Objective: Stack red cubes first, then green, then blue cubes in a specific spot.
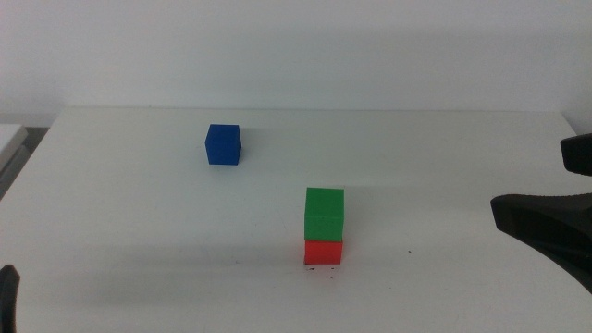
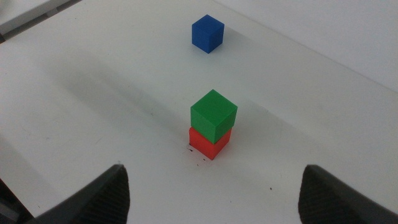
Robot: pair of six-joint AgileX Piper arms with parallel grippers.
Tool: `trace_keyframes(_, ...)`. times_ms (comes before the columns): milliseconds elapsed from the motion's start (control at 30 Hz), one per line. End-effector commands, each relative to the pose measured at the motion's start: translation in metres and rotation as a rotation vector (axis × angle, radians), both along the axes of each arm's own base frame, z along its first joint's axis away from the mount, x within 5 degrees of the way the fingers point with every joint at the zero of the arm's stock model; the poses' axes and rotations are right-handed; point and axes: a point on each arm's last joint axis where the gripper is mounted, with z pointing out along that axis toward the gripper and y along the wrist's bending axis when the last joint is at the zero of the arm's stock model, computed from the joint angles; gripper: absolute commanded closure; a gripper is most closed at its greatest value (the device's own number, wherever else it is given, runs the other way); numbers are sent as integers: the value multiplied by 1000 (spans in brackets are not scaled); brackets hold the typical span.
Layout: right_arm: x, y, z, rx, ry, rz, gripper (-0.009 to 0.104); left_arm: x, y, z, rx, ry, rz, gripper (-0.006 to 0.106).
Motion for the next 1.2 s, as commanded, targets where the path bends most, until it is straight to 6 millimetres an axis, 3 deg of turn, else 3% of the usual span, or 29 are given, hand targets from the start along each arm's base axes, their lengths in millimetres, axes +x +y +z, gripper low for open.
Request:
trace_keyframes(0,-1,-1,0,-2,-11,7,2,0,0,1,0,-16,1,7)
trace_keyframes(100,-1,-1,0,-2,-11,7,2,1,-1,6,-48,-5,-8,7)
trace_keyframes(200,-1,-1,0,-2,-11,7,2,10,-2,47,-49,92,-35,7)
trace_keyframes(333,-1,-1,0,-1,-10,6,2,36,-5,112,-71,345,-57,7)
trace_keyframes(433,-1,-1,0,-1,-10,6,2,61,-8,144,-166,576,-66,7)
trace_keyframes(533,-1,-1,0,-1,-10,6,2,90,-9,163,-200,788,-45,7)
trace_keyframes(700,-1,-1,0,-1,-10,6,2,147,-12,166,-207,999,-49,7)
trace_keyframes(833,-1,-1,0,1,-9,5,2,199,-37,149,-248,1040,-56,7)
trace_keyframes(1067,-1,-1,0,1,-9,5,2,262,-75,133,-252,1118,-3,7)
trace_keyframes(1167,-1,-1,0,1,-9,5,2,294,-87,124,-187,1089,-88,7)
